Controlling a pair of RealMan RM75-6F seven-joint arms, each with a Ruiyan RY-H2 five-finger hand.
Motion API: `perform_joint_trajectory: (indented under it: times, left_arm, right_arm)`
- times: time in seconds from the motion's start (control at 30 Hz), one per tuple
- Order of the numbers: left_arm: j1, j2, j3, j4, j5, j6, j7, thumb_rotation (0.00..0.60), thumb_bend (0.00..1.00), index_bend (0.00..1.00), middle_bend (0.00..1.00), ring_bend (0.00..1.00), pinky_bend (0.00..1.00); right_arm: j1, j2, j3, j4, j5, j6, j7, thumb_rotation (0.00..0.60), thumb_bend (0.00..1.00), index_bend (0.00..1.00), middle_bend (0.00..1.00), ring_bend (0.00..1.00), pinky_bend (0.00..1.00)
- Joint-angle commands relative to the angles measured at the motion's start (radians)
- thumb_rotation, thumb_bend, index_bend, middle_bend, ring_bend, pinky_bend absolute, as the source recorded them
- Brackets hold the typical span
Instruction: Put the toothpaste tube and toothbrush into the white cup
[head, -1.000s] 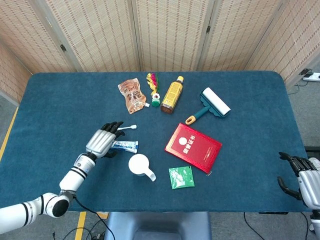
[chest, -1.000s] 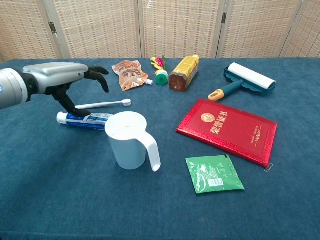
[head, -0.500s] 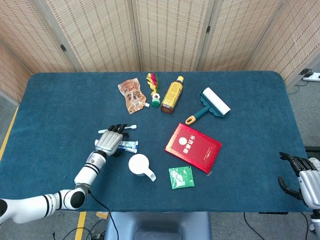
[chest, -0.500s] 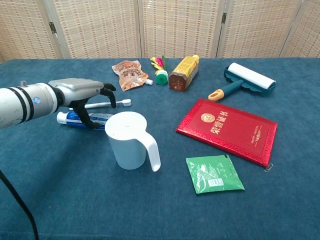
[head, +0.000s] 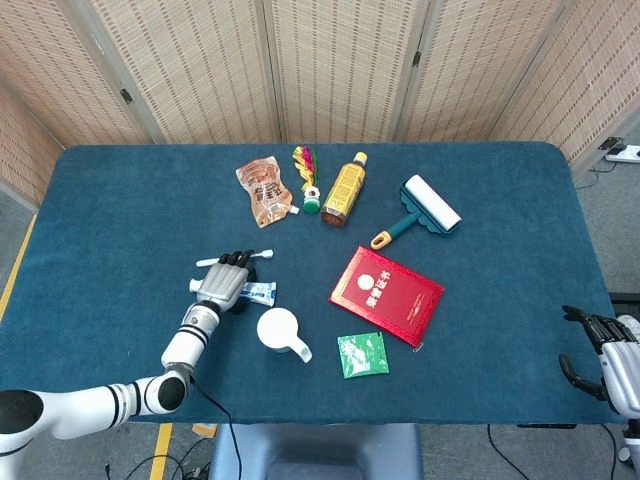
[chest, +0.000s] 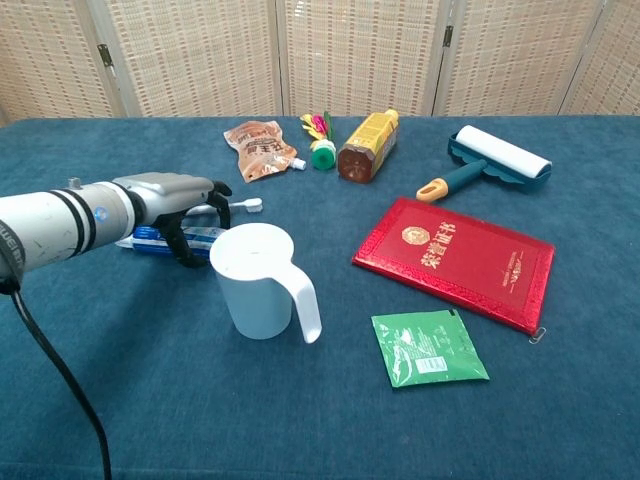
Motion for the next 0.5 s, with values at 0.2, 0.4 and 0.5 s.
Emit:
perform_joint_trajectory:
  times: [0.2,0.4,0.5]
  left_arm:
    - [-0.009,-0.004,0.006,0.019,-0.001,0.004,-0.012,0.600,0.34,0.43,0.05,0.00,0.14]
    - [-0.010,-0.004,0.005,0.027,0.004,0.002,-0.035,0.600,0.40,0.50,0.07,0.00,0.14]
    - [-0.006,-0.005,0.002,0.034,0.021,0.006,-0.057,0.600,0.44,0.55,0.07,0.01,0.14]
  right_arm:
    - [-0.003,-0.004,0.003,0.012,0.009,0.000,0.013,0.600,0.31,0.17,0.28,0.24,0.24]
    - [-0.003,-0.004,0.006,0.012,0.008,0.002,0.014,0.600,0.31,0.17,0.28,0.24,0.24]
    - [-0.005,0.000,0.008,0.009,0.011,0.005,0.015,0.600,0.31,0.17,0.28,0.24,0.24]
